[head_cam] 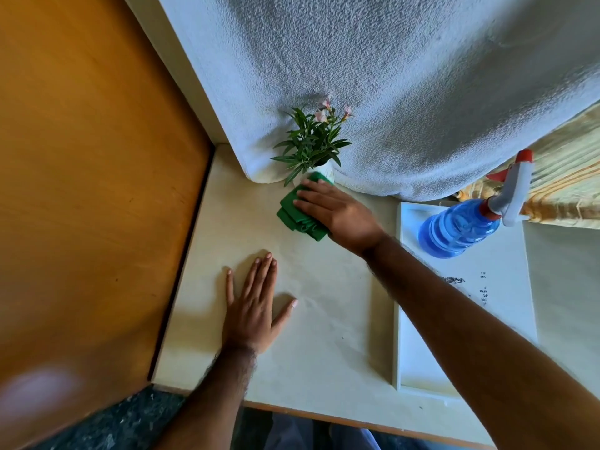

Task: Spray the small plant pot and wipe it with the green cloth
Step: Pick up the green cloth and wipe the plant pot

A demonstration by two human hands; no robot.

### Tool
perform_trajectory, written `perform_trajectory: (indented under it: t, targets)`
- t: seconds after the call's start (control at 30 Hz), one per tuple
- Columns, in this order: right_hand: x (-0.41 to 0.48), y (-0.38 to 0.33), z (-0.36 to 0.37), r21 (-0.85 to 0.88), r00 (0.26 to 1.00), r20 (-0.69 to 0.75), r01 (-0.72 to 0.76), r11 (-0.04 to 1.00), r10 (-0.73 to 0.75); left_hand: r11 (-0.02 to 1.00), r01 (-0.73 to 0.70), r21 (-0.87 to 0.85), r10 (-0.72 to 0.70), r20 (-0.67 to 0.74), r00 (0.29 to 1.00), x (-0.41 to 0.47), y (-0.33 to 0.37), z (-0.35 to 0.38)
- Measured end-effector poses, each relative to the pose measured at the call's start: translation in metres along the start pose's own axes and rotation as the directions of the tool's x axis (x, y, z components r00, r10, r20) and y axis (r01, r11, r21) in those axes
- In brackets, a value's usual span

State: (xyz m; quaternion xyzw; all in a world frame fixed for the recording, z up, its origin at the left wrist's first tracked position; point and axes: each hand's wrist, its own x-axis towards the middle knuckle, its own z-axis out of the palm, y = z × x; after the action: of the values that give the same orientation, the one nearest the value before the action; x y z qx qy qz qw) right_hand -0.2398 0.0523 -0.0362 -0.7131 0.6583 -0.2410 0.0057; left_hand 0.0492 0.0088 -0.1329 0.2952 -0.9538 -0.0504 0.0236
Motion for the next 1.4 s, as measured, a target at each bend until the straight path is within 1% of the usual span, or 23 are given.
perform_trajectory:
  t: [0.03, 0.1, 0.2, 0.3, 0.4, 0.47, 0.6, 0.67, 0.83, 0.93, 1.0, 1.07, 1.2, 1.3, 1.4]
  targets:
    - [0.001, 0.002, -0.002, -0.029, 0.999, -0.041, 0.003, 1.0, -0.004, 1.0, 0.001, 0.002, -0.001, 0.005, 1.0, 0.0, 0.0, 0.0]
    - [0.001, 0.006, -0.004, -0.045, 0.998, -0.057, 0.007, 0.999, -0.01, 1.0, 0.003, -0.002, -0.003, 0.009, 1.0, 0.0, 0.001, 0.0]
    - [-0.005, 0.01, 0.0, -0.003, 1.0, 0.004, -0.011, 1.0, 0.011, 1.0, 0.005, -0.002, -0.004, 0.009, 1.0, 0.001, 0.001, 0.001]
    - [-0.017, 0.008, 0.009, 0.04, 0.995, 0.059, -0.084, 0.996, 0.082, 1.0, 0.002, -0.014, -0.002, 0.011, 1.0, 0.0, 0.001, 0.001]
    - [-0.025, 0.006, 0.012, 0.036, 0.987, 0.081, -0.143, 0.989, 0.14, 1.0, 0.001, -0.014, 0.0, 0.013, 1.0, 0.001, 0.0, 0.002]
    - [-0.022, 0.004, 0.009, 0.028, 0.992, 0.067, -0.114, 0.993, 0.112, 1.0, 0.003, -0.014, -0.003, 0.013, 1.0, 0.001, 0.0, 0.002]
    - [0.003, -0.004, 0.003, -0.025, 0.999, 0.005, 0.04, 0.999, -0.04, 1.0, 0.007, -0.02, -0.007, 0.019, 1.0, 0.001, 0.0, 0.002]
    - [0.014, -0.002, 0.002, -0.031, 0.998, -0.003, 0.064, 0.997, -0.064, 1.0, 0.008, -0.02, -0.008, 0.021, 1.0, 0.001, 0.0, 0.002]
    - [0.001, 0.006, 0.011, 0.036, 0.995, 0.094, 0.015, 0.999, -0.018, 1.0, 0.004, -0.026, -0.004, 0.013, 1.0, 0.001, 0.001, 0.002]
    - [-0.015, 0.006, 0.019, 0.081, 0.98, 0.184, -0.098, 0.992, 0.082, 1.0, 0.007, -0.023, -0.007, 0.024, 1.0, 0.001, 0.001, 0.001]
    - [-0.019, 0.005, 0.019, 0.084, 0.975, 0.19, -0.13, 0.988, 0.112, 1.0, 0.006, -0.018, -0.006, 0.033, 0.999, 0.001, 0.001, 0.001]
    - [-0.013, 0.002, 0.017, 0.071, 0.984, 0.161, -0.084, 0.994, 0.071, 1.0, 0.01, -0.015, -0.01, 0.032, 0.999, 0.001, 0.0, 0.001]
    - [0.014, -0.004, 0.009, 0.038, 0.994, 0.08, 0.067, 0.997, -0.069, 1.0, 0.014, -0.012, -0.014, 0.026, 1.0, 0.0, 0.001, 0.0]
    - [0.023, 0.003, 0.004, 0.039, 0.993, 0.111, 0.044, 0.998, -0.048, 1.0, 0.014, -0.014, -0.013, 0.026, 1.0, 0.0, 0.002, -0.002]
    - [0.015, 0.003, 0.008, 0.086, 0.974, 0.223, -0.043, 0.995, 0.023, 1.0, 0.014, -0.006, -0.014, 0.025, 1.0, 0.001, 0.002, -0.002]
